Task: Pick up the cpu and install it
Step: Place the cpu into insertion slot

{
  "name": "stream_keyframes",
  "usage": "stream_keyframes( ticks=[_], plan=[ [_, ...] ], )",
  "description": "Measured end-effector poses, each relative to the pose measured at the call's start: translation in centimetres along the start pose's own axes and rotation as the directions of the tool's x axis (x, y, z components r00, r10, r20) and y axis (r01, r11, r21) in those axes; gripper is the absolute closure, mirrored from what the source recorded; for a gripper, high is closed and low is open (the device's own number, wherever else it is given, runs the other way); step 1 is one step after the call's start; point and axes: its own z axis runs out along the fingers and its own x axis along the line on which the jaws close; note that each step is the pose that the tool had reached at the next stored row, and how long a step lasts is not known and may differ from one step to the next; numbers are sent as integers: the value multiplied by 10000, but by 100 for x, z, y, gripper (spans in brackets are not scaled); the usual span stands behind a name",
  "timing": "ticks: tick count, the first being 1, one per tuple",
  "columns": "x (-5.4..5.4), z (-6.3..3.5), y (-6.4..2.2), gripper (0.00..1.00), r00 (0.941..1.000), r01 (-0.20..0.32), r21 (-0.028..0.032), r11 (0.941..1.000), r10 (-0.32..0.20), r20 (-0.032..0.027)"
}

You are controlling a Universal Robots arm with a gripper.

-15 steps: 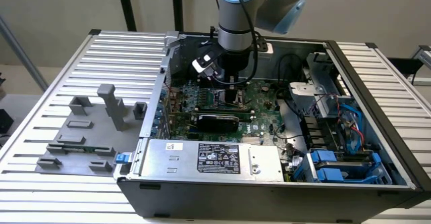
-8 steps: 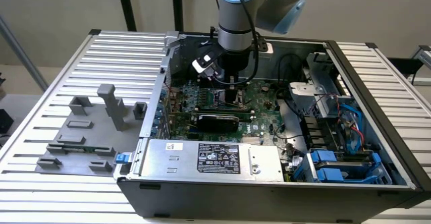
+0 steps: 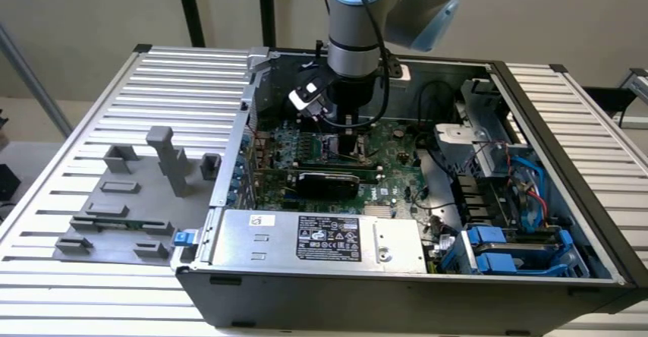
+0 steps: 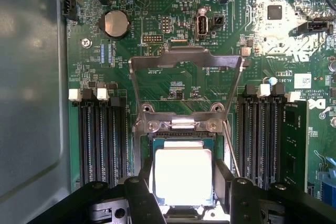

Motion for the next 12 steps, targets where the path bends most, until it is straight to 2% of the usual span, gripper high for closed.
stream_keyframes(
  ticks=[12],
  plan=[
    [0,26,0,46,10000,1,1,10000,-1,2]
  ],
)
